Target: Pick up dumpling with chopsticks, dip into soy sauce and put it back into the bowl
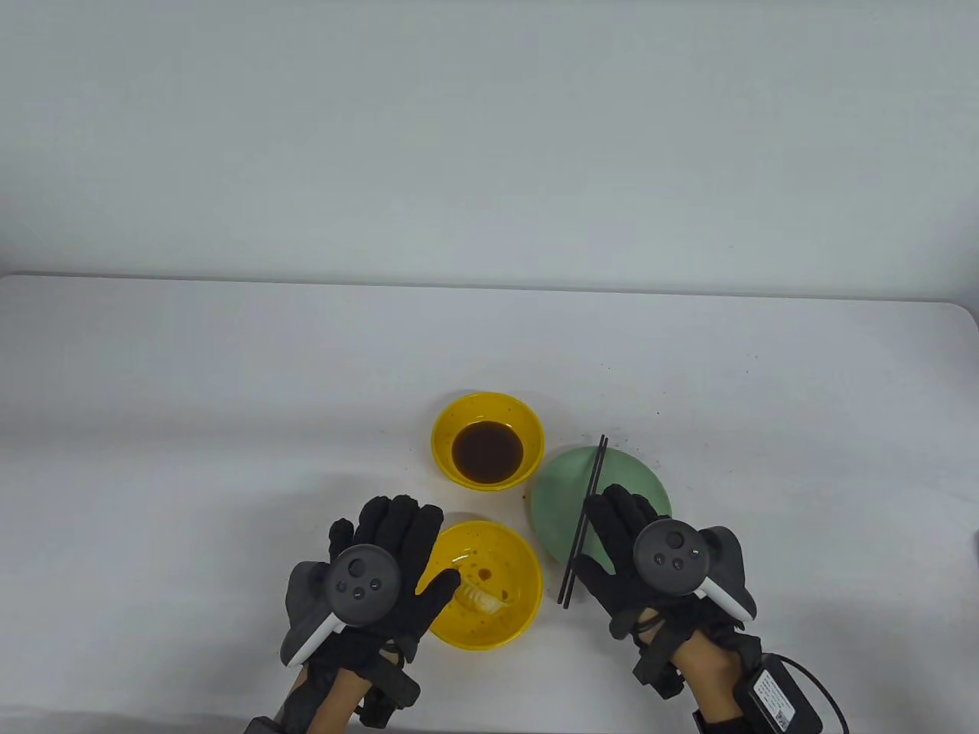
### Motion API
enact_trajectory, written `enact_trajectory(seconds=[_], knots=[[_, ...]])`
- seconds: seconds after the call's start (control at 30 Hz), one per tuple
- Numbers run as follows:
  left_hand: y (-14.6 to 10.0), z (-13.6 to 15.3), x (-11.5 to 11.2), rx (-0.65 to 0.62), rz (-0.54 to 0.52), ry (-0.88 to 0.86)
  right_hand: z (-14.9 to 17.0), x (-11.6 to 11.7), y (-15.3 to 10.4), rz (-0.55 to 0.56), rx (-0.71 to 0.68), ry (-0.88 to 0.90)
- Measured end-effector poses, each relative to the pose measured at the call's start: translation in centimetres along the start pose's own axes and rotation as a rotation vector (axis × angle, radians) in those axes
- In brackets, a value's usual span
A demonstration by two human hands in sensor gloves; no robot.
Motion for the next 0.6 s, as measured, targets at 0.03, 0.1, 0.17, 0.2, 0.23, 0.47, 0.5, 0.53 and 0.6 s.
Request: enact_trajectory(seconds=[0.03, 0.1, 0.17, 0.2, 0.23, 0.47, 0.5, 0.53, 0.6], knots=[[0.0, 0.0, 0.0, 0.000, -0.001, 0.001, 0.1, 0.2, 0.2, -0.006, 0.003, -0.008], [-0.1, 0.0, 0.2, 0.002, -0.013, -0.001, 0.4, 1.0, 1.0, -0.023, 0.011, -0.059], [-0.1, 0.1, 0.4, 0.009, -0.016, -0.010, 0.6, 1.8, 1.7, -0.040, 0.020, -0.136], [-0.1, 0.2, 0.4, 0.014, -0.014, -0.013, 0.7, 2.1, 2.0, -0.042, 0.021, -0.172], [-0.1, 0.3, 0.4, 0.018, -0.011, -0.016, 0.9, 2.5, 2.5, -0.043, 0.030, -0.224], [0.0, 0.0, 0.0, 0.012, 0.014, 0.015, 1.6, 4.2, 3.7, -0.071, 0.067, -0.313], [0.0, 0.0, 0.0, 0.011, 0.019, 0.020, 1.6, 4.3, 3.8, -0.076, 0.069, -0.316], [0.0, 0.0, -0.1, 0.011, 0.023, 0.023, 1.6, 4.3, 3.8, -0.079, 0.072, -0.318], [0.1, 0.0, -0.2, 0.015, 0.033, 0.027, 1.7, 4.4, 3.8, -0.081, 0.080, -0.323]])
Point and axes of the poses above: the tracker on the back of each hand, its own z axis roughly to the little-finger side, its own y axis roughly from the wrist to the fingertips, x = y × z, the point moved 3 cm from there along y, roughly from the wrist to the fingertips, and after that the axes turned 4 degrees about x, right-handed, at the moved point
